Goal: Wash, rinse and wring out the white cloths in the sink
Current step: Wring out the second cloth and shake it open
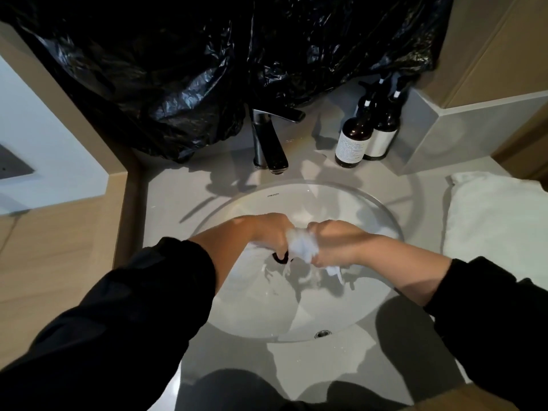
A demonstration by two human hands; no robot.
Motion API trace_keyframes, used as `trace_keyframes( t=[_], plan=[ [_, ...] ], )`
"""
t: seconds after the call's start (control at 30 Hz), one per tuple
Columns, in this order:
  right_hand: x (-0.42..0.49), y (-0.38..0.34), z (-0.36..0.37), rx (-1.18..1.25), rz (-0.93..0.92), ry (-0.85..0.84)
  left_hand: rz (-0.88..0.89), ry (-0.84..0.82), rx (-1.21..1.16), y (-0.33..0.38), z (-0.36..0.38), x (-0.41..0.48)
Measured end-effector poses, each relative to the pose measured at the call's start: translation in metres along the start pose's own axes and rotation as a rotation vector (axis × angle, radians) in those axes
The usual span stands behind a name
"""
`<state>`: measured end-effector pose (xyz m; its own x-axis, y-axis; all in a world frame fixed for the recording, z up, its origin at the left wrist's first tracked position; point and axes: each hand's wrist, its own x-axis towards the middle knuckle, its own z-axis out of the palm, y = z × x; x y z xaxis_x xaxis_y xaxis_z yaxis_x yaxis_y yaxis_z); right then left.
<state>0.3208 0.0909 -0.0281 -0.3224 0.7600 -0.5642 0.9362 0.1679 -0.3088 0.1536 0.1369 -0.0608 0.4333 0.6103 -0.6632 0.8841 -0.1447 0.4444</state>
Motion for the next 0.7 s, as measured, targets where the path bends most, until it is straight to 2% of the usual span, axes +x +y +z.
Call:
trace_keyframes(
  t=[0.07, 0.17, 0.23, 0.3, 0.37, 0.4, 0.47, 0.53, 0.6, 0.7],
  plan=[
    [0.01, 0.01, 0.007, 0.012, 0.014, 0.179, -0.013, 0.219, 0.002, -0.006, 0.007, 0.001],
    [0.011, 0.025, 0.016, 0.505, 0.084, 0.251, -0.048, 0.427, 0.114, -0.013, 0.012, -0.002],
    [0.005, 0.032, 0.021, 0.884, 0.151, 0.196, -0.106, 0.501, 0.168, -0.015, 0.015, -0.005],
    [0.003, 0.037, 0.025, 1.332, 0.272, 0.031, -0.153, 0.577, 0.301, -0.013, 0.018, -0.008],
    [0.012, 0.036, 0.026, 1.768, 0.337, -0.127, -0.151, 0.653, 0.411, -0.006, 0.023, -0.014],
    [0.018, 0.034, 0.027, 1.908, 0.345, -0.16, -0.114, 0.707, 0.475, -0.001, 0.027, -0.017],
    [0.028, 0.027, 0.028, 2.077, 0.361, -0.127, 0.016, 0.844, 0.628, 0.01, 0.036, -0.022],
    [0.033, 0.021, 0.025, 2.184, 0.355, -0.032, 0.121, 0.894, 0.691, 0.015, 0.043, -0.022],
    [0.033, 0.017, 0.018, 2.166, 0.373, 0.174, 0.157, 0.856, 0.69, 0.018, 0.049, -0.022],
    [0.035, 0.007, 0.007, 2.023, 0.373, 0.387, 0.138, 0.699, 0.467, 0.019, 0.051, -0.025]
  ],
)
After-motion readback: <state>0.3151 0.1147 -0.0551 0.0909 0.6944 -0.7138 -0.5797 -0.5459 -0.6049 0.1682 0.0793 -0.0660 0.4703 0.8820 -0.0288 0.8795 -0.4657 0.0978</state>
